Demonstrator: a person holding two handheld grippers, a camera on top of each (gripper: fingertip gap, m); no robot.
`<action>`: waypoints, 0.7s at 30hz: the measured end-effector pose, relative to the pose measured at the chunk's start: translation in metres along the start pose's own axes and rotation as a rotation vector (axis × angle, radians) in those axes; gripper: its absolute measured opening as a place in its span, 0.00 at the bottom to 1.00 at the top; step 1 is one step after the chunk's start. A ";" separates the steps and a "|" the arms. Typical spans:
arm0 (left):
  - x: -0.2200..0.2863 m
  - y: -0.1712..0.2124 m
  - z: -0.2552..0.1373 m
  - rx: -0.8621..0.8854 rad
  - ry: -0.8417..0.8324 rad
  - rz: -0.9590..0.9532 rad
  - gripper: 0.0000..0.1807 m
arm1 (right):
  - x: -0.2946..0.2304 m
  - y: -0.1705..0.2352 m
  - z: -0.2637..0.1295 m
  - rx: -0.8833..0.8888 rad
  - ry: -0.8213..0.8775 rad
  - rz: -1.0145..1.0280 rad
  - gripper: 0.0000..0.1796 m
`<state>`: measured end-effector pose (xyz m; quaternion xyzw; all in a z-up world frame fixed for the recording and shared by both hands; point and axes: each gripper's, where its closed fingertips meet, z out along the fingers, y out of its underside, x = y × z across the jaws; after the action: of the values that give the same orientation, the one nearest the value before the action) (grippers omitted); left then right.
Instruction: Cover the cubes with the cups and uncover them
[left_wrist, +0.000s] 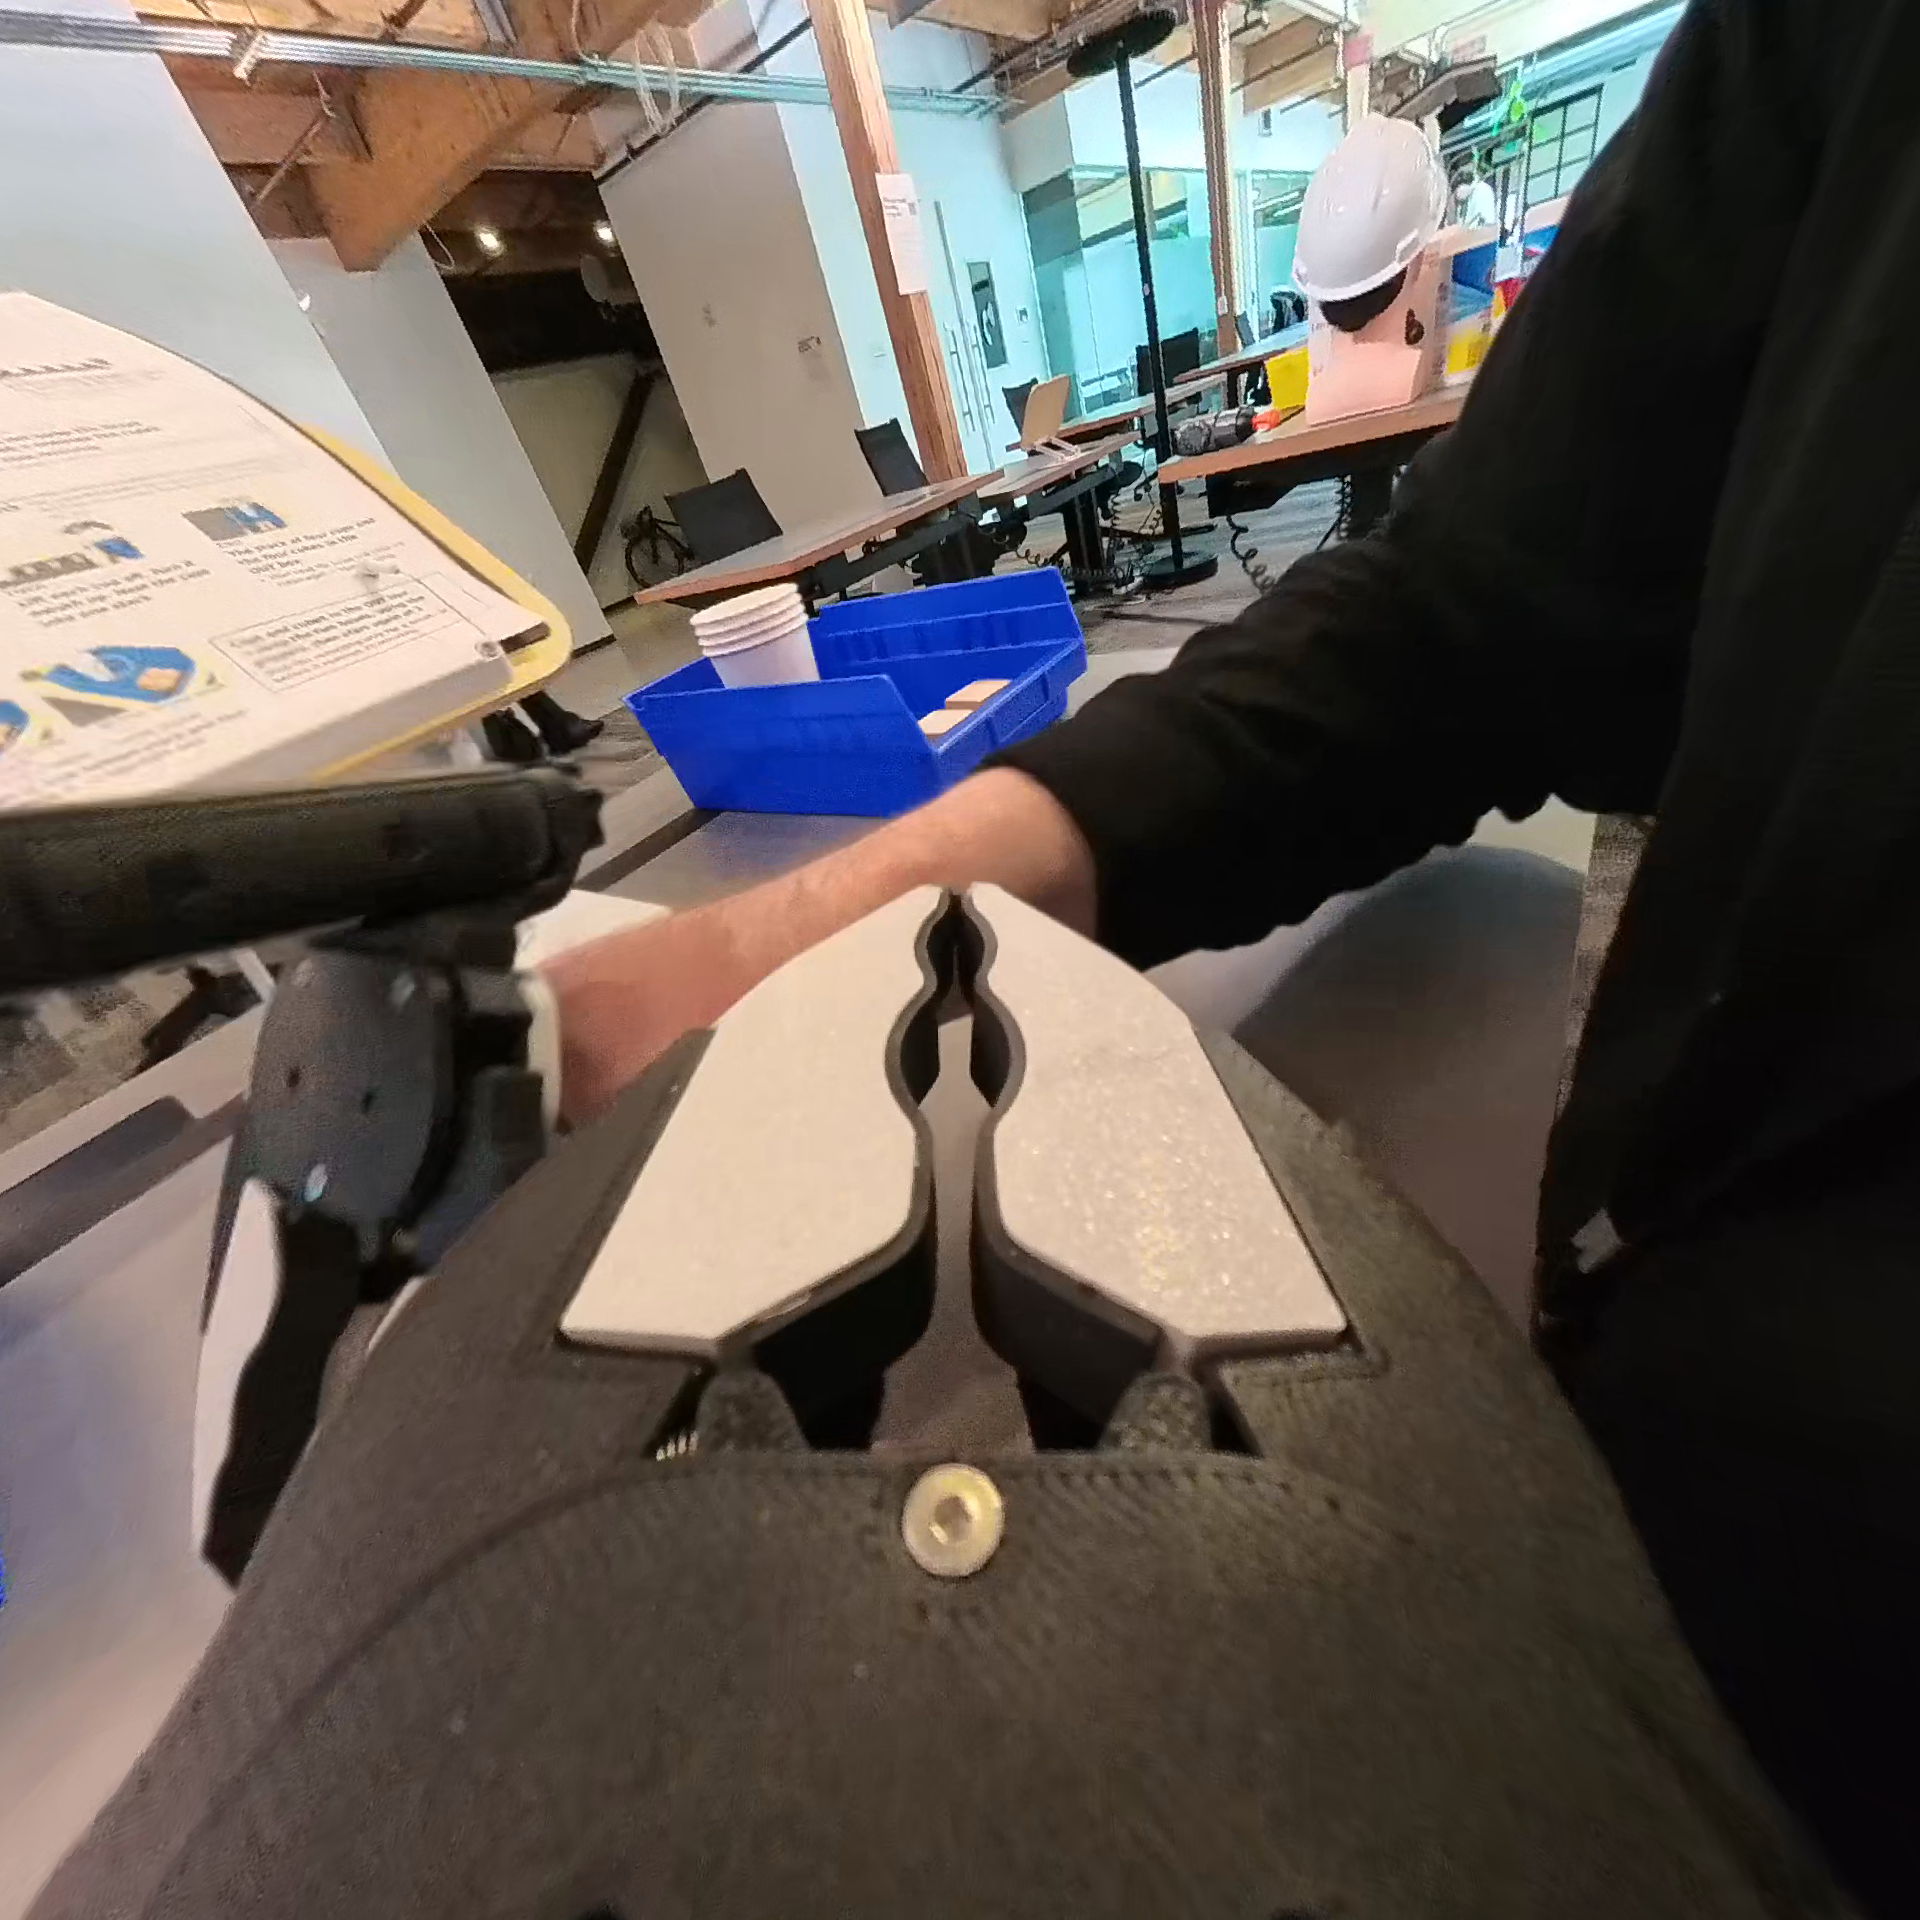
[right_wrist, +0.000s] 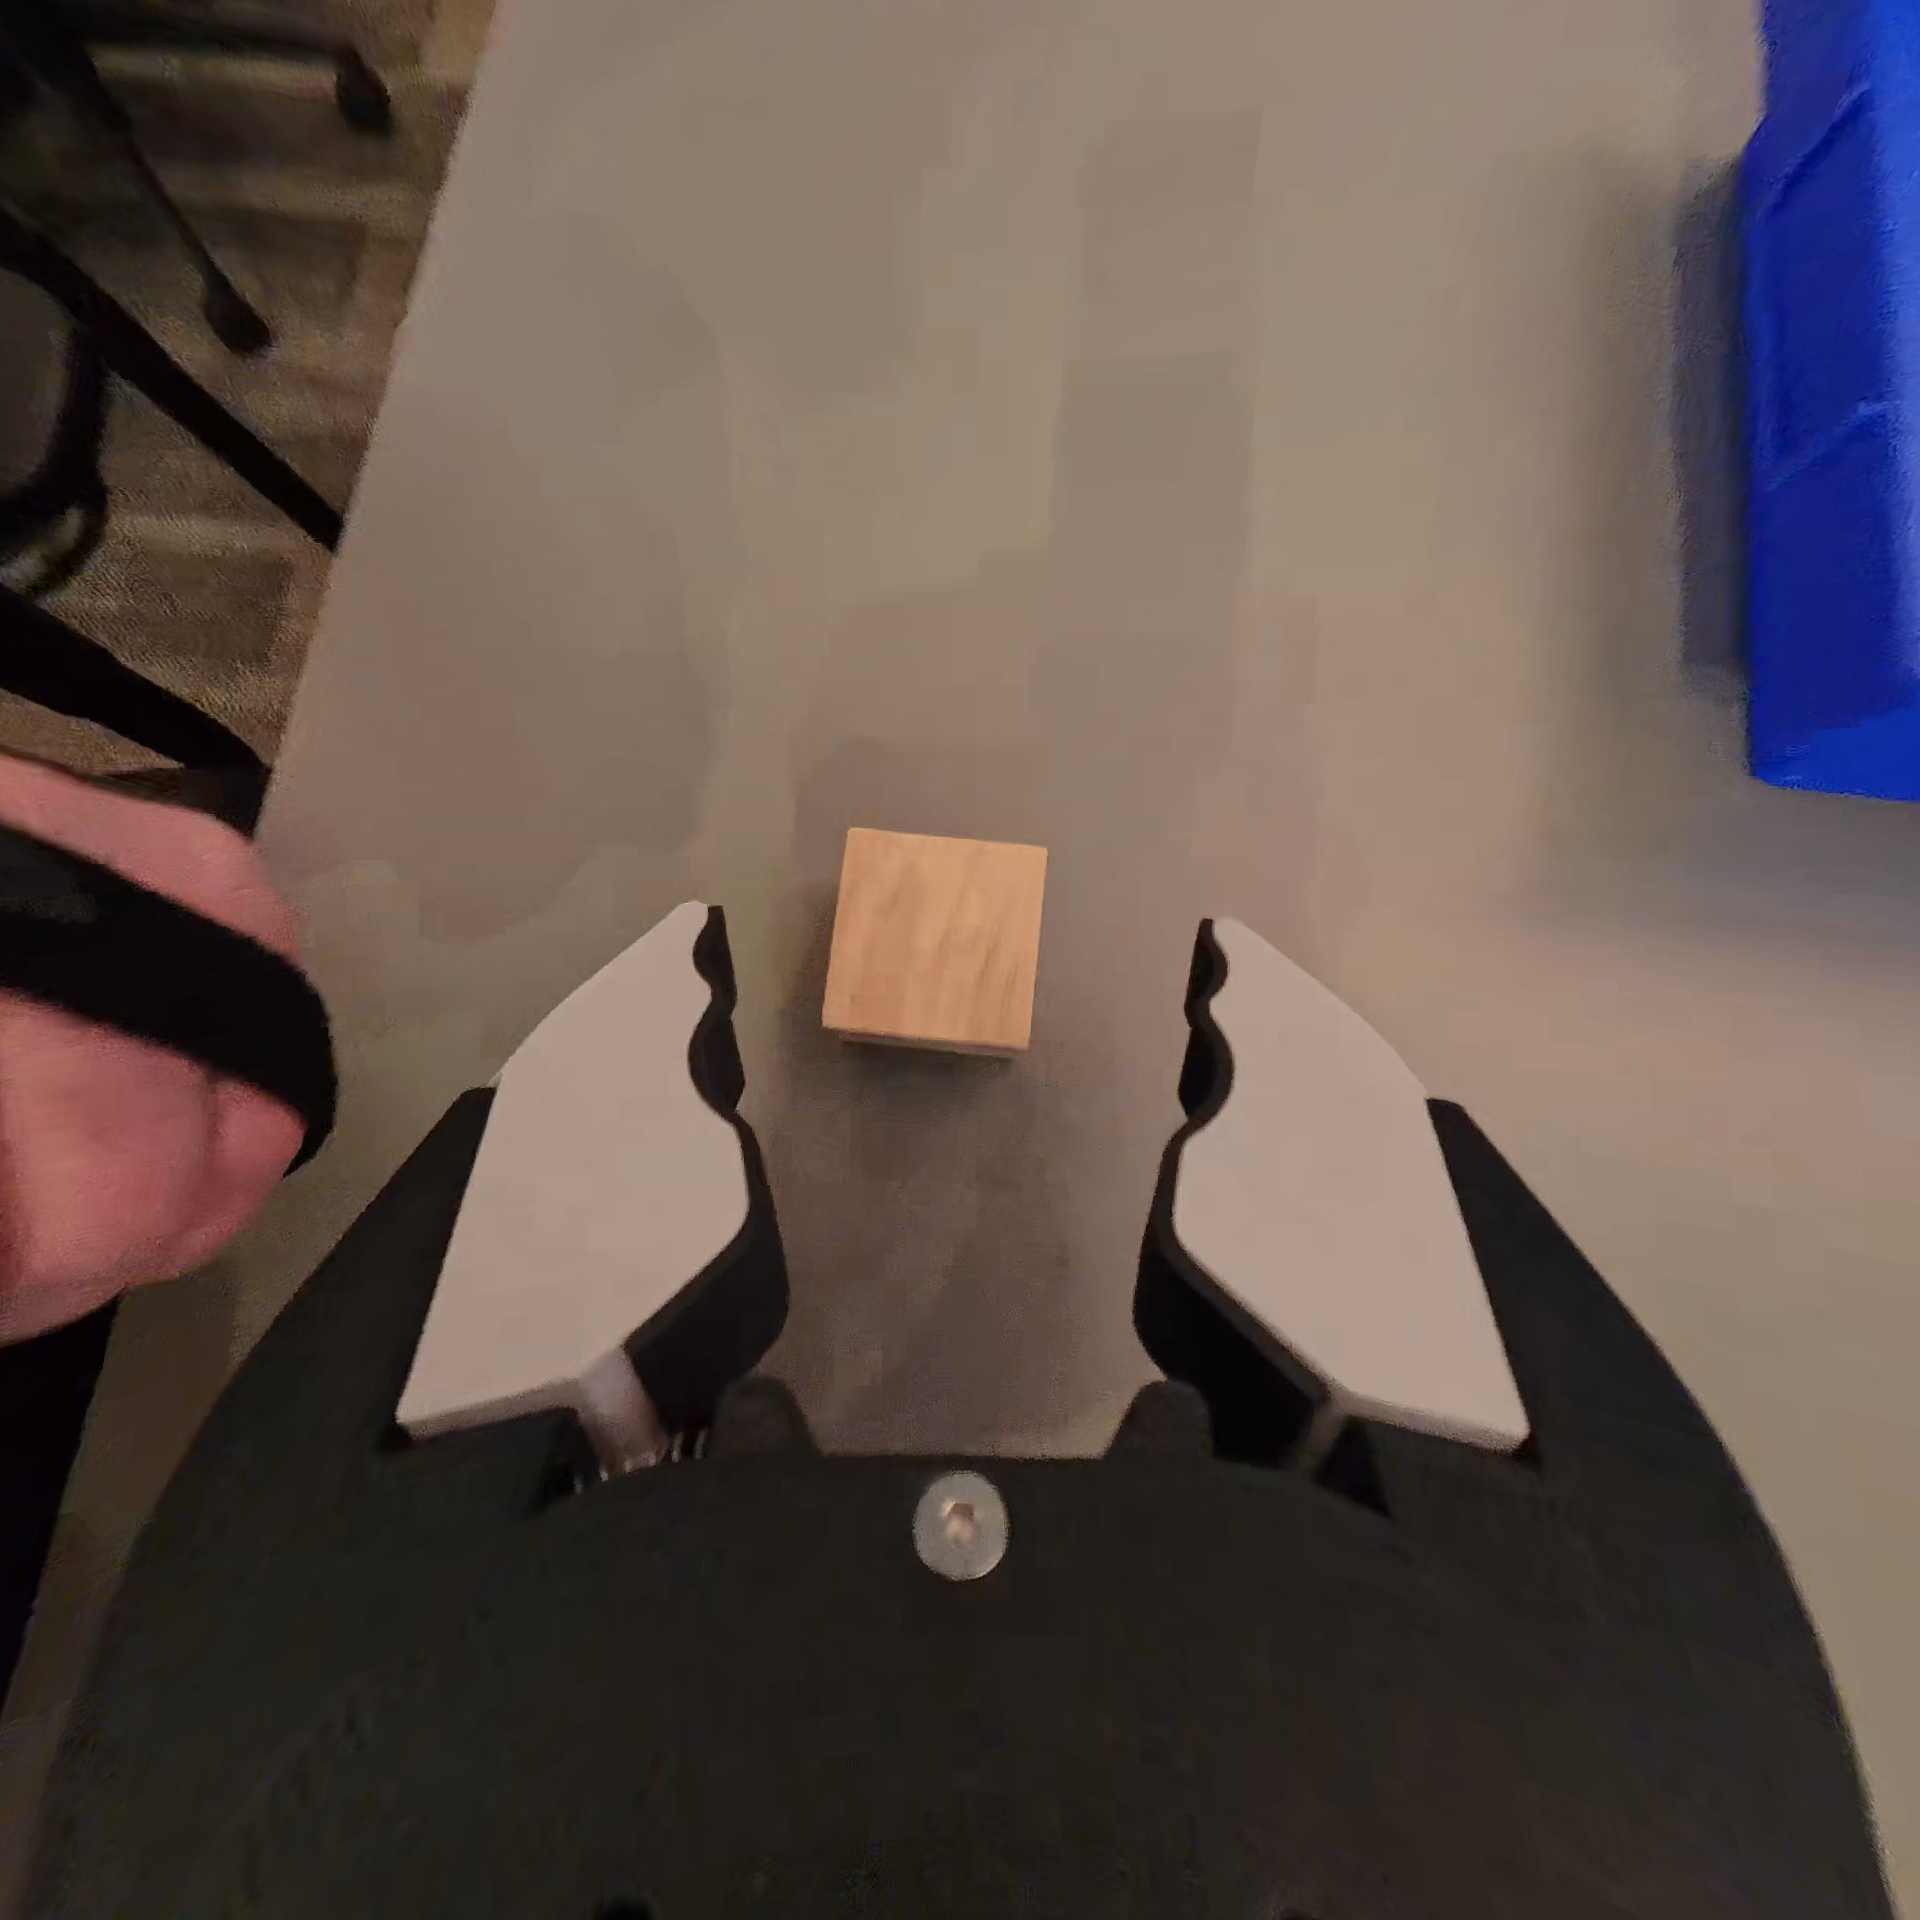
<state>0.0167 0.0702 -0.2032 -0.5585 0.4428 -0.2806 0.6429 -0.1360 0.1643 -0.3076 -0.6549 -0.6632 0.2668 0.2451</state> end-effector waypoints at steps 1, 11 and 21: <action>-0.002 0.002 -0.001 0.000 -0.002 -0.013 0.00 | 0.001 0.000 0.006 -0.029 -0.009 0.012 0.46; -0.008 -0.002 -0.007 0.035 0.005 -0.064 0.00 | 0.005 0.002 0.013 -0.165 -0.039 -0.069 0.25; -0.011 0.004 -0.004 0.020 -0.001 -0.080 0.00 | 0.109 0.073 -0.276 0.029 0.429 0.194 0.25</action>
<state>0.0071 0.0787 -0.2036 -0.5695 0.4169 -0.3103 0.6369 0.1015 0.2819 -0.1555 -0.7535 -0.5262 0.1535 0.3630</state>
